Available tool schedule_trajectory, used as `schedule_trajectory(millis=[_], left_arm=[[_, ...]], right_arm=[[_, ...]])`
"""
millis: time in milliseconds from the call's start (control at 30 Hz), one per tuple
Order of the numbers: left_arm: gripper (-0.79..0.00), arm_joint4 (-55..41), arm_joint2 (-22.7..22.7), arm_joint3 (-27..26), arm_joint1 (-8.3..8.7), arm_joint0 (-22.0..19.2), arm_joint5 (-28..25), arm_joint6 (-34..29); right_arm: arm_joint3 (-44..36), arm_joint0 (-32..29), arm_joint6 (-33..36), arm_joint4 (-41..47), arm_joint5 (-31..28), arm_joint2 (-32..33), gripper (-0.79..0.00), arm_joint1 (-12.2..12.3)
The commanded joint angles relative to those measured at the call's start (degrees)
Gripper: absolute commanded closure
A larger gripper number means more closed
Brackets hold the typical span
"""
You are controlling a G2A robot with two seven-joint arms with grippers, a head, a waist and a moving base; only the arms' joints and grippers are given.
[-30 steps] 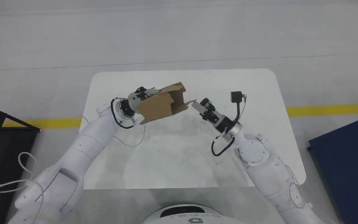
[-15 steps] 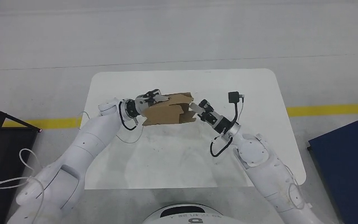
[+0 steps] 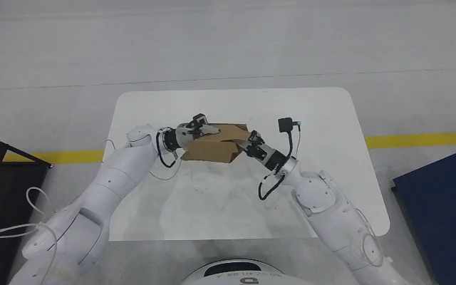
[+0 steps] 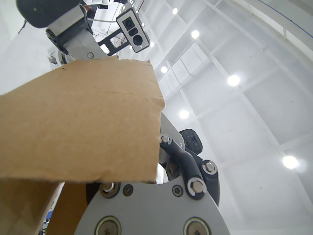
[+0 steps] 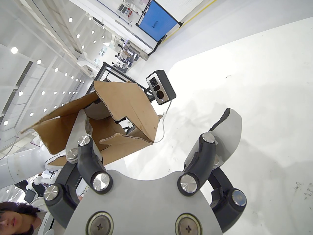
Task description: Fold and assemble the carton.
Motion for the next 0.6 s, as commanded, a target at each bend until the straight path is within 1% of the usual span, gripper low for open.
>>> schedule_trajectory(millis=[0, 200, 267, 367, 467, 567], left_arm=[[0.000, -0.1, 0.1, 0.1, -0.13, 0.0, 0.0, 0.0], [0.000, -0.5, 0.3, 0.1, -0.42, 0.0, 0.9, 0.0], [0.000, -2.8, -0.1, 0.2, -0.47, 0.3, 2.5, 0.0], [0.000, -5.5, -1.1, 0.6, -0.26, 0.8, 4.3, 0.0], [0.000, -7.4, -2.1, 0.6, 0.06, 1.2, 5.5, 0.0], [0.000, -7.4, -2.9, 0.3, 0.41, 1.3, 5.4, 0.0]], right_arm=[[0.2, 0.3, 0.2, -0.5, 0.7, -0.6, -0.785, -0.1], [0.7, 1.2, -0.6, -1.3, 2.0, -1.4, -0.785, -0.5], [0.5, 0.8, -2.3, -1.7, 1.8, -0.1, -0.785, -0.4], [-0.7, -1.3, -4.4, -0.9, 0.0, 2.8, -0.785, 0.0], [-1.8, -3.2, -5.1, -0.2, -1.4, 5.1, -0.785, 0.4], [-2.5, -4.1, -4.5, -0.4, -1.3, 5.7, -0.785, 0.5]])
